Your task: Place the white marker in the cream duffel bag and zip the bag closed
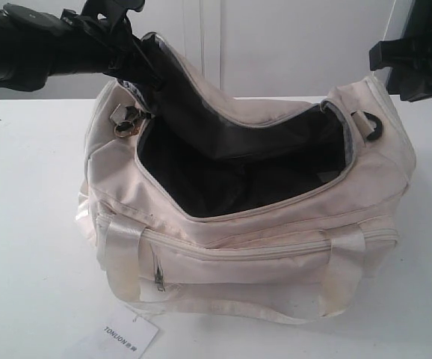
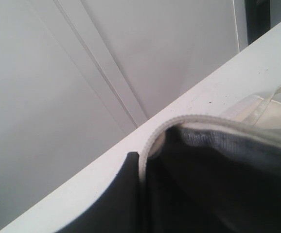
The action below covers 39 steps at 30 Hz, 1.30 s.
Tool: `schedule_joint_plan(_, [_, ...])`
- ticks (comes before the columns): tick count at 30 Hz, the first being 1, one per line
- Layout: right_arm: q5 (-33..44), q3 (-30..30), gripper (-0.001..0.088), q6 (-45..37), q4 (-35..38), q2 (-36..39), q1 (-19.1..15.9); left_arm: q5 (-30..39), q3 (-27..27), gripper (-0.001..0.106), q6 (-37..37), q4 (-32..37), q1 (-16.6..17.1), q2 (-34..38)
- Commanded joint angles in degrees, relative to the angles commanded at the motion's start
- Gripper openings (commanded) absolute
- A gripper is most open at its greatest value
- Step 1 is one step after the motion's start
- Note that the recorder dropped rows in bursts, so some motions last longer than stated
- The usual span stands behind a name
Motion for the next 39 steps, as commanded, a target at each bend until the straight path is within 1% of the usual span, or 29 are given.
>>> schedule_joint_plan(1, [0.0, 0.0, 0.0, 0.0, 0.0, 0.0, 0.0, 0.4, 0.0, 0.0, 0.0, -0.4, 0.0, 0.0])
schedule_joint_plan(3, [0.0, 0.0, 0.0, 0.0, 0.0, 0.0, 0.0, 5.1, -0.2, 0.0, -0.2, -1.2, 0.0, -0.1])
schedule_joint_plan(4, [0.1, 0.0, 0.0, 0.0, 0.0, 0.0, 0.0, 10.8, -0.7, 0.0, -0.2, -1.2, 0.0, -0.1])
schedule_joint_plan(5, [0.1, 0.0, 0.0, 0.0, 0.0, 0.0, 0.0, 12.8, -0.8, 0.0, -0.2, -1.2, 0.0, -0.1])
schedule_joint_plan(6, [0.2, 0.0, 0.0, 0.0, 0.0, 0.0, 0.0, 17.4, -1.5, 0.0, -0.7, -1.2, 0.0, -0.1])
schedule_joint_plan(7, [0.2, 0.0, 0.0, 0.0, 0.0, 0.0, 0.0, 21.3, -1.9, 0.0, -2.9, -1.2, 0.0, -0.1])
schedule_joint_plan(12, [0.2, 0.0, 0.0, 0.0, 0.0, 0.0, 0.0, 26.6, -2.6, 0.0, -9.5, -1.0, 0.1, -1.7])
schedule_joint_plan(15, [0.2, 0.0, 0.0, 0.0, 0.0, 0.0, 0.0, 32.6, -2.6, 0.0, -13.2, -0.3, 0.1, -3.3])
schedule_joint_plan(19, [0.4, 0.0, 0.0, 0.0, 0.0, 0.0, 0.0, 36.5, -2.6, 0.0, -18.4, 4.2, 0.1, -4.3])
schedule_joint_plan(23, [0.6, 0.0, 0.0, 0.0, 0.3, 0.0, 0.0, 40.0, -2.6, 0.0, -23.4, 10.7, 0.1, -5.1])
schedule_joint_plan(27, [0.6, 0.0, 0.0, 0.0, 0.5, 0.0, 0.0, 46.2, -2.6, 0.0, -24.3, 16.2, 0.1, -6.1])
schedule_joint_plan(30, [0.6, 0.0, 0.0, 0.0, 0.6, 0.0, 0.0, 50.8, -2.6, 0.0, -24.3, 17.3, 0.1, -6.2])
schedule_joint_plan(39, [1.1, 0.0, 0.0, 0.0, 0.7, 0.0, 0.0, 56.7, -2.6, 0.0, -23.7, 24.8, 0.1, -6.3])
